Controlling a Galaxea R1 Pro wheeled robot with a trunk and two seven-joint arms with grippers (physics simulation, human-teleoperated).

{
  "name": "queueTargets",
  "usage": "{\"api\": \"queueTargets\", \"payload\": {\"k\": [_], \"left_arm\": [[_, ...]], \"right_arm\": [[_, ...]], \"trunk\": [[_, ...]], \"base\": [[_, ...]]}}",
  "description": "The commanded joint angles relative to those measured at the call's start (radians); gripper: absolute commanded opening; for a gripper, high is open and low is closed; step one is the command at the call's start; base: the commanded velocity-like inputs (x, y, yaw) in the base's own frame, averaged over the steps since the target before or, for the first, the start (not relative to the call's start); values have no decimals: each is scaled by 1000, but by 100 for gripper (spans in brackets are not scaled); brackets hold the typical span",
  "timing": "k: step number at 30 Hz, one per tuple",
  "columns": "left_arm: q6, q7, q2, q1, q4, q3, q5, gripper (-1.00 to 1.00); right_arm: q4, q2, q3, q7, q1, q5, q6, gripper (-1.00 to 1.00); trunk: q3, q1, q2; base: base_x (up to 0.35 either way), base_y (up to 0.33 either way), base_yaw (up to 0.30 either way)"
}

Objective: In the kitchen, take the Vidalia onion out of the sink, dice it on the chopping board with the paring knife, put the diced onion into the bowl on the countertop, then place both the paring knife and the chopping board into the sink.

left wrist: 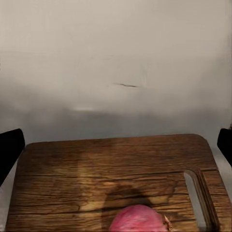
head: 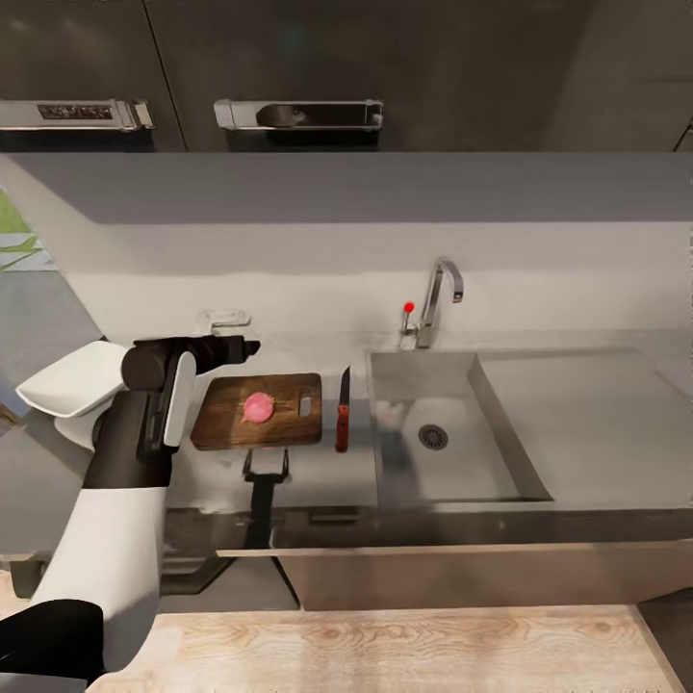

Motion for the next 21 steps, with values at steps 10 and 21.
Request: {"api": "queueTargets", "payload": {"k": [10,21], "left_arm": [[5,-3,-1,-1,16,3,2,100],[5,-3,-1,0,39,3,2,100]], "right_arm": [[1,0,-6,-5,-1,10,-3,100],[1,0,-6,-5,-1,10,-3,100]], "trunk": [[-1,0,-1],[-1,0,-1]], "base": [[-296,0,0],[-332,0,0]]}}
